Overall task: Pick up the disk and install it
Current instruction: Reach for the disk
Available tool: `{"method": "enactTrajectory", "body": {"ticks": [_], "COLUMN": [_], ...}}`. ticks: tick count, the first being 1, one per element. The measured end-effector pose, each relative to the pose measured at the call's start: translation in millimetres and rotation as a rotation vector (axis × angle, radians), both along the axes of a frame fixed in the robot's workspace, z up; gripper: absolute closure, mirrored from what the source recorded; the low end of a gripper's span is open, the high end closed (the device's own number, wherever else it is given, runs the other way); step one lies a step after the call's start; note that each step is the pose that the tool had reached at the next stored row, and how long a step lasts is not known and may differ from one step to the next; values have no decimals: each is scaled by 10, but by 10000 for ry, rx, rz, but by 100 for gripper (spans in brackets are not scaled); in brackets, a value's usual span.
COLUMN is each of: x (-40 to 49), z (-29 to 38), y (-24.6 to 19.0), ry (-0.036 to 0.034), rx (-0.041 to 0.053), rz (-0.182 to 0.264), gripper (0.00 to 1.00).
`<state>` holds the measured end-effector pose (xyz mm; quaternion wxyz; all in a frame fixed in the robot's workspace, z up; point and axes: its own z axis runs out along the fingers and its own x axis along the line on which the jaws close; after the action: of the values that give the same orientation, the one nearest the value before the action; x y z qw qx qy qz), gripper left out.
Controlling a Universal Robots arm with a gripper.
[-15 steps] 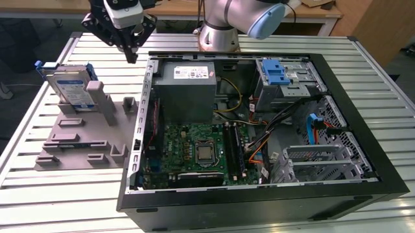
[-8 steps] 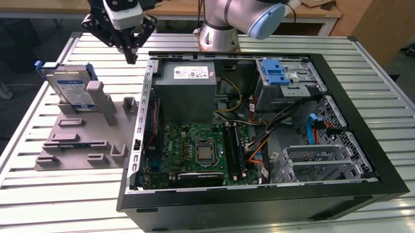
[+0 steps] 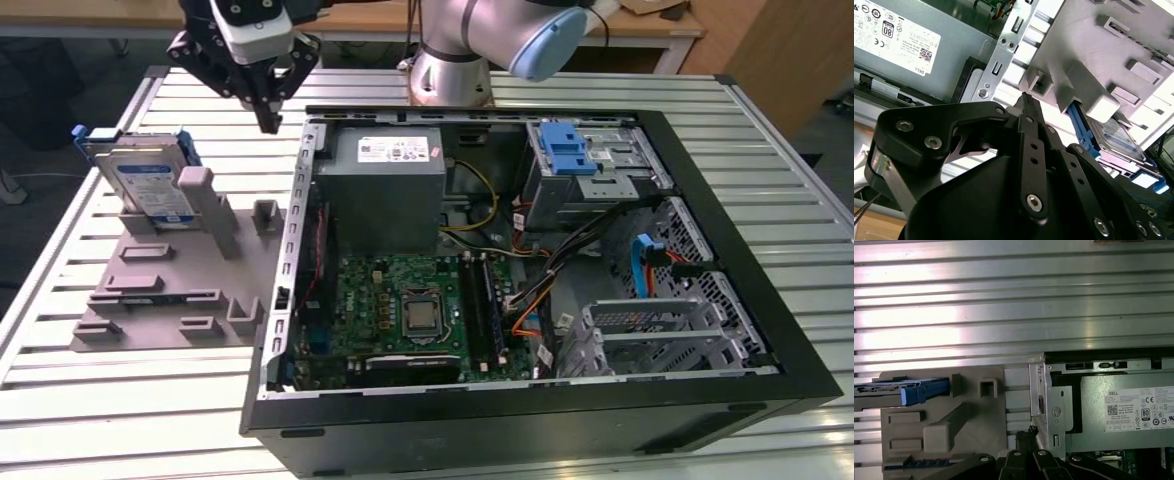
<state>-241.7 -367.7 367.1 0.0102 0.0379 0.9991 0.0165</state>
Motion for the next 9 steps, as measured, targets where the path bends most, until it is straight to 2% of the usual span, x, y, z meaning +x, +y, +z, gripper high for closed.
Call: {"method": "enactTrajectory", "body": {"ticks": [9], "x": [-11], "z": [-18], "y": [0], "ry": [17], "rx": [0], "rz": [0], "gripper": [89]}}
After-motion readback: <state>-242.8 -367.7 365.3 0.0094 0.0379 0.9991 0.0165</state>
